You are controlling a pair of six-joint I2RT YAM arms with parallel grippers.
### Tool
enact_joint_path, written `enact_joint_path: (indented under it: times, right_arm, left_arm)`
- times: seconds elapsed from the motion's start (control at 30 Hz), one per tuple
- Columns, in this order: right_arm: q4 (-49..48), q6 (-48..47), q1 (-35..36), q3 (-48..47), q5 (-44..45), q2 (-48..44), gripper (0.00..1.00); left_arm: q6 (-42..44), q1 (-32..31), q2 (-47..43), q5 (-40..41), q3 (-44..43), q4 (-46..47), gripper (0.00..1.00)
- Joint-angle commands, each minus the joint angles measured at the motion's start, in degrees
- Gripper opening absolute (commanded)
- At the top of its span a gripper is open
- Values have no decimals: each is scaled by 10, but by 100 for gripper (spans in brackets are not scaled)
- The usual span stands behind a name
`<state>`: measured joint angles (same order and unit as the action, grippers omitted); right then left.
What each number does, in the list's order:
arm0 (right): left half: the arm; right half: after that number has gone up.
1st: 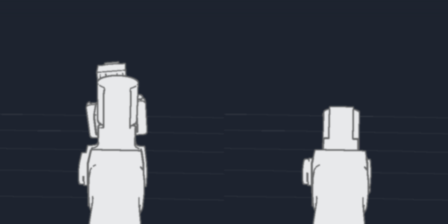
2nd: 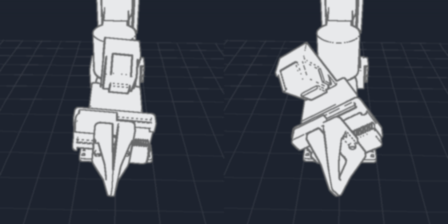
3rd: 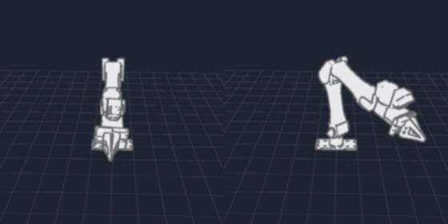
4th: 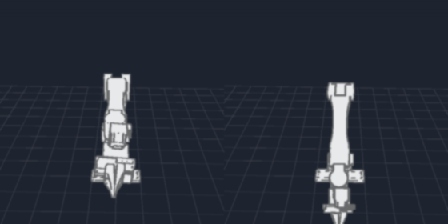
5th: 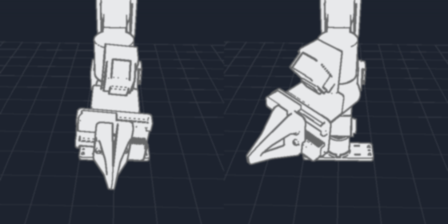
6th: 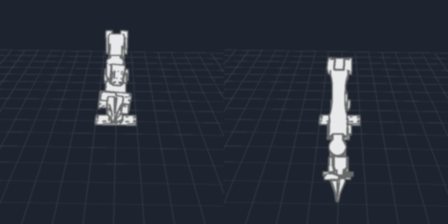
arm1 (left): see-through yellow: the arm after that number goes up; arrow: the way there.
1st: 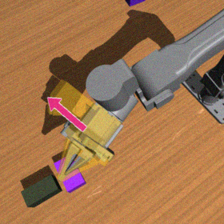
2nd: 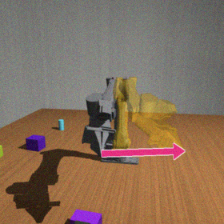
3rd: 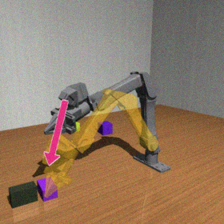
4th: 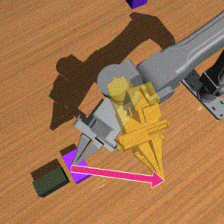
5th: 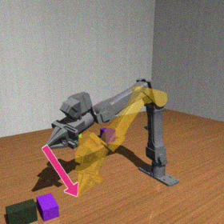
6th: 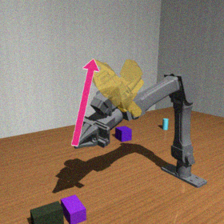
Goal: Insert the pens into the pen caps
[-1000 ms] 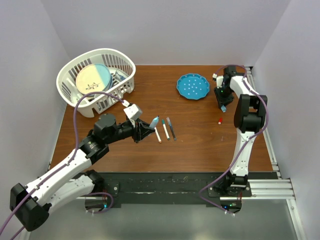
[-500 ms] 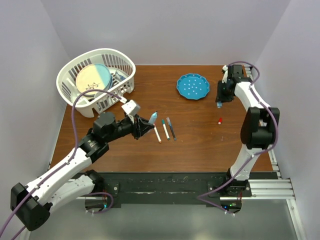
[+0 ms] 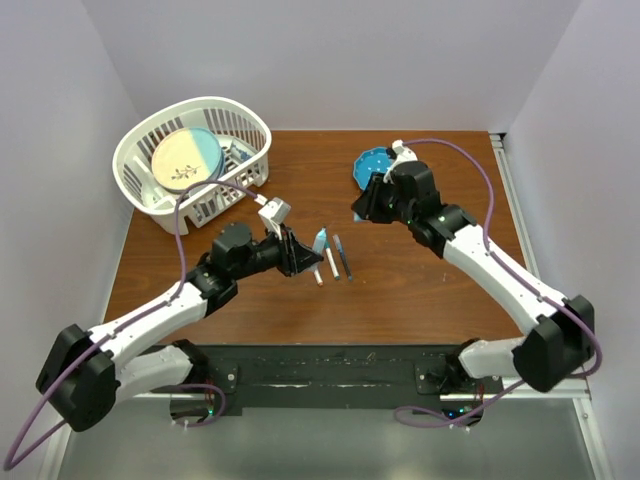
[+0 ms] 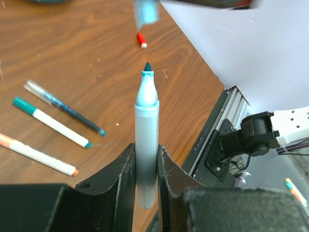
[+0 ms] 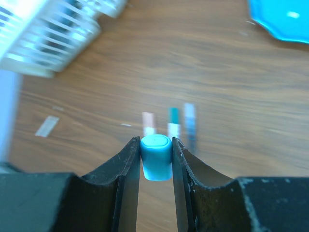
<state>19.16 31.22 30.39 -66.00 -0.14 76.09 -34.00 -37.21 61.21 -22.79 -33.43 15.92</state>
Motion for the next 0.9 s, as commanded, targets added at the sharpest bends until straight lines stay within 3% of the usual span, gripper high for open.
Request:
enact_joint_path:
  times: [0.0,0.23,0.87]
  right_arm:
    - [-83,105,62,19,101,-41,0]
    - [-80,113,135,0,170,-28,0]
    - [-81,116,172,-24,201,3,0]
  left_arm:
    - [-55,1,19,-5,15,95,0]
    - [-61,2,36,2,26,118,0]
    - [-34,2,40,25,16,94,0]
